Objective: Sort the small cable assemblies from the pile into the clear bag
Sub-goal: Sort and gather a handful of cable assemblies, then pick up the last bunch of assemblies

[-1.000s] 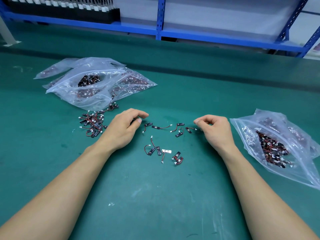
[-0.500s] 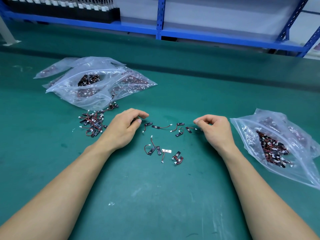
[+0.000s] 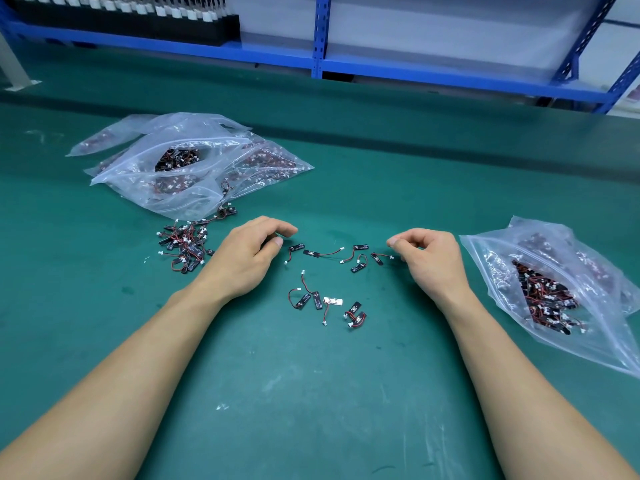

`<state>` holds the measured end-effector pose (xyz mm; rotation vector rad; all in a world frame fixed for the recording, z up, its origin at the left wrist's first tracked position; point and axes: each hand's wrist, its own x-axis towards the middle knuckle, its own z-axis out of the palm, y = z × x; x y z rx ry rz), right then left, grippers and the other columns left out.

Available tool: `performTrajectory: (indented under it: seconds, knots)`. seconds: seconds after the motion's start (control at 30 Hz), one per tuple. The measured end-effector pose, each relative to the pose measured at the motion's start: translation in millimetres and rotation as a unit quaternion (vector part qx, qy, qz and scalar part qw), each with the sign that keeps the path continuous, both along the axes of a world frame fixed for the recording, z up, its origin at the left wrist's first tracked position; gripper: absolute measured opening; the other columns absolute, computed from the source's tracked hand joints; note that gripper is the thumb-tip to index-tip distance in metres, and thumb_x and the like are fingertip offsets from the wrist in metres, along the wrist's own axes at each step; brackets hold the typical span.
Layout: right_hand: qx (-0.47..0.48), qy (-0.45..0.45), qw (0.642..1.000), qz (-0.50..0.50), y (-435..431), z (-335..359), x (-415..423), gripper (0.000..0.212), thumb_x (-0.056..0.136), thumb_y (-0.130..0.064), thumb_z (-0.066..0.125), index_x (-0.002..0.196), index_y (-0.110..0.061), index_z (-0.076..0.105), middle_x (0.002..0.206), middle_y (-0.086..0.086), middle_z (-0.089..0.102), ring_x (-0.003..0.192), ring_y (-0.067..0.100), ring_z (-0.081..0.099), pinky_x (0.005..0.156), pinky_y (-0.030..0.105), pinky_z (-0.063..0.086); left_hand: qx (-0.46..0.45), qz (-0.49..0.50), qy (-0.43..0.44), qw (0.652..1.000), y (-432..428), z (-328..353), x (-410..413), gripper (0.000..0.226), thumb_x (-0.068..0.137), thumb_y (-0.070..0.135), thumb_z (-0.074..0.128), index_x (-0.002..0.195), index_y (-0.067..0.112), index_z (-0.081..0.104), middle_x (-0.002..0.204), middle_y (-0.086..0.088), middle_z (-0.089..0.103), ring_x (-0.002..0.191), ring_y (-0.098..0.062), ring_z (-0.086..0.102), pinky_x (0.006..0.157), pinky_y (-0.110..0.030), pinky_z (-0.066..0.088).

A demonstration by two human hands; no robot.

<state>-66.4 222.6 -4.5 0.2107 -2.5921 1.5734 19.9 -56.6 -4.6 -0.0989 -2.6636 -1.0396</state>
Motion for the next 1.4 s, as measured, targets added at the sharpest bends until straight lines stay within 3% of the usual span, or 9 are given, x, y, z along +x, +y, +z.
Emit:
performTrajectory:
  seconds: [0.57, 0.7, 0.87, 0.97, 1.07, 1.2, 1.27, 1.33, 1.4]
  knots:
    - [-0.004, 0.003, 1.0, 0.001, 0.8, -1.5, -1.6, 0.017, 0.084, -0.023, 0.072, 0.067, -0.023, 0.074, 0.061, -0.007, 0.062, 0.053, 0.004, 0.048, 0.05, 0.011, 0.038, 0.002, 0.004, -0.004, 1.0, -0.2, -0.7, -1.2, 0.028, 0.1, 0.009, 0.051, 0.12, 0.021, 0.067, 0.113, 0.011, 0.063, 0.109, -0.009, 0.055, 0.096, -0.023, 0.038]
    - [-0.01, 0.0, 1.0, 0.002, 1.1, -1.5, -1.6, 0.018, 0.084, -0.023, 0.072, 0.066, -0.023, 0.074, 0.06, -0.01, 0.062, 0.052, 0.002, 0.047, 0.049, 0.009, 0.038, -0.021, -0.001, -0.026, 0.999, 1.0, 0.2, -0.7, 0.029, 0.1, 0.032, 0.053, 0.127, 0.026, 0.062, 0.116, 0.013, 0.06, 0.113, -0.011, 0.05, 0.103, -0.032, 0.038]
    - [-0.054, -0.01, 0.998, -0.007, 0.7, 0.1, -1.8, 0.017, 0.084, -0.019, 0.072, 0.068, -0.021, 0.075, 0.066, -0.013, 0.069, 0.053, -0.003, 0.05, 0.053, 0.007, 0.04, -0.12, -0.101, -0.113, 0.981, 9.9, 1.2, 6.6, 0.114, 0.058, 0.095, 0.049, 0.154, 0.039, 0.024, 0.16, 0.016, 0.024, 0.147, -0.003, 0.016, 0.123, -0.034, 0.016]
    - [-0.079, -0.013, 0.997, -0.01, -1.9, 0.1, -3.0, 0.015, 0.084, -0.015, 0.071, 0.071, -0.019, 0.076, 0.069, -0.015, 0.072, 0.055, -0.006, 0.054, 0.057, 0.006, 0.041, -0.193, -0.145, -0.1, 0.965, 32.0, -5.6, 9.2, 0.136, 0.046, 0.104, 0.045, 0.157, 0.039, 0.002, 0.165, 0.018, -0.002, 0.149, 0.004, -0.006, 0.124, -0.032, -0.002]
    - [-0.096, -0.015, 0.995, -0.01, -1.6, 0.8, -4.8, 0.014, 0.084, -0.014, 0.071, 0.073, -0.018, 0.076, 0.06, -0.02, 0.066, 0.055, -0.008, 0.054, 0.058, 0.005, 0.04, -0.215, -0.158, -0.073, 0.961, 61.2, -8.0, 0.6, 0.144, 0.045, 0.104, 0.048, 0.157, 0.034, -0.007, 0.164, 0.018, -0.013, 0.148, 0.005, -0.014, 0.122, -0.03, -0.006]
    - [-0.116, -0.013, 0.993, 0.002, 1.5, 1.0, -5.5, 0.016, 0.085, -0.013, 0.07, 0.072, -0.021, 0.075, 0.062, -0.02, 0.067, 0.058, -0.007, 0.056, 0.062, 0.008, 0.042, -0.215, -0.187, -0.062, 0.956, 96.7, -4.6, -20.8, 0.135, 0.052, 0.099, 0.05, 0.158, 0.035, -0.003, 0.165, 0.015, -0.007, 0.149, 0.002, -0.009, 0.122, -0.032, -0.005]
    - [-0.128, -0.013, 0.992, 0.004, 2.8, 0.4, -5.6, 0.019, 0.085, -0.012, 0.07, 0.07, -0.022, 0.074, 0.062, -0.019, 0.067, 0.058, -0.007, 0.056, 0.063, 0.008, 0.042, -0.223, -0.189, -0.058, 0.954, 106.6, -4.1, -28.4, 0.119, 0.059, 0.095, 0.05, 0.157, 0.037, 0.015, 0.165, 0.013, 0.01, 0.15, -0.002, 0.003, 0.124, -0.036, 0.001]
    - [-0.133, -0.013, 0.991, 0.003, 3.3, -0.3, -6.7, 0.019, 0.085, -0.012, 0.071, 0.07, -0.022, 0.074, 0.06, -0.02, 0.066, 0.058, -0.008, 0.056, 0.061, 0.007, 0.041, -0.181, -0.175, -0.035, 0.967, 106.2, -3.9, -31.9, 0.084, 0.071, 0.081, 0.059, 0.142, 0.037, 0.048, 0.15, 0.011, 0.039, 0.139, -0.01, 0.028, 0.119, -0.037, 0.022]
    - [-0.131, -0.013, 0.991, 0.003, 3.1, -0.8, -7.2, 0.019, 0.085, -0.014, 0.072, 0.069, -0.023, 0.074, 0.062, -0.021, 0.067, 0.058, -0.008, 0.056, 0.061, 0.006, 0.041, -0.121, -0.17, 0.002, 0.978, 101.0, -2.7, -30.5, 0.041, 0.083, 0.055, 0.07, 0.115, 0.029, 0.067, 0.119, 0.01, 0.056, 0.114, -0.012, 0.045, 0.101, -0.036, 0.041]
